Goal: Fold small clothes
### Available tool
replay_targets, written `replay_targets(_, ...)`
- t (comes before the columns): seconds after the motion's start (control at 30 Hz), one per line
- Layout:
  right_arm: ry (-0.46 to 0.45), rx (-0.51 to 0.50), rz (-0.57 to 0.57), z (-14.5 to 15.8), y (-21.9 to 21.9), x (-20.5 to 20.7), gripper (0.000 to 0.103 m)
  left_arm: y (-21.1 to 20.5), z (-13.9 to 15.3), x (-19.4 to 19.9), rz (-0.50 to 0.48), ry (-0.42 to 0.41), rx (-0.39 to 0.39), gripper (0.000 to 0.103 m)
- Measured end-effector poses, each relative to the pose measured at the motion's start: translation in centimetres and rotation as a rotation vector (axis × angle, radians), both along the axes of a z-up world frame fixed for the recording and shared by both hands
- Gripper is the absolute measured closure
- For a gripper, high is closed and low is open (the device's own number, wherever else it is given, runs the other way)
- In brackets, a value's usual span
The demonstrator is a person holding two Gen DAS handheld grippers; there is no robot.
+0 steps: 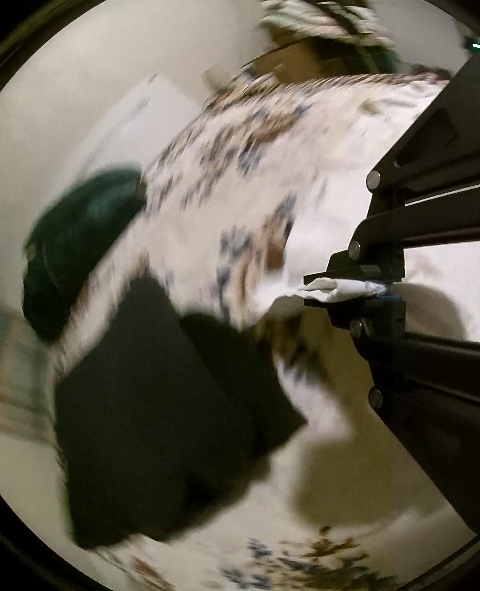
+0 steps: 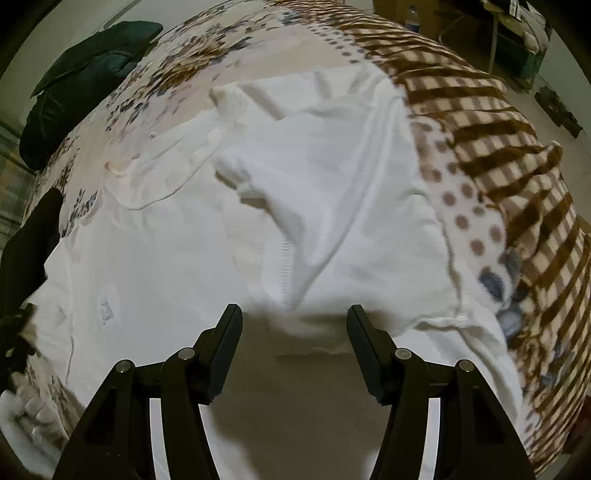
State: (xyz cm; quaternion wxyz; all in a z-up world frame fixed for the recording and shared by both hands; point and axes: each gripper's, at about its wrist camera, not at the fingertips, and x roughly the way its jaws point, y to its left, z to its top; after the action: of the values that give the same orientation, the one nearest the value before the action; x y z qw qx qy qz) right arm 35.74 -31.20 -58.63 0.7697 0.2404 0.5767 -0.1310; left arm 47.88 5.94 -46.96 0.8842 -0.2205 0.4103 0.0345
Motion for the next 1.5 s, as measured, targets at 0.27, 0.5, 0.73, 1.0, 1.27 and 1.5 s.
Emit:
replay_targets(0.27,-0.001,0.025,-0.055,0.2,-2.8,-1.5,0.042,-13.3,-0.7,-3.2,-0.397,0.036,0.116,0.101)
replay_targets(0.5,-0.011,0.092,-0.037,2.0,-5.0,-1.9,0.041,-17.4,-4.4,-5.3,-0.539,0.239,0.17,0.071)
replay_targets(0.73,-0.056,0.226,0.216,6.0,-0.7,3.5,0.033,-10.2,-1.4,-9.5,-0.248,0.235,0.38,0.032)
replay_targets(1.0,-0.017,0.055,0.709,5.8,16.7,13.2,0.033,-4.5,-4.8,-7.5,-0.001,0.377,0.671,0.032)
replay_targets(1.27,0.118,-0.014,0.864,1.2,24.1,13.7,0.038,-0.8,-6.4,-8.6,0.074,0.462,0.608,0.032)
replay_targets(1.5,0.111,-0.003,0.62,1.4,16.5,15.9,0.095,-2.8,-4.6,-7.4,0.033,0.421,0.514,0.032)
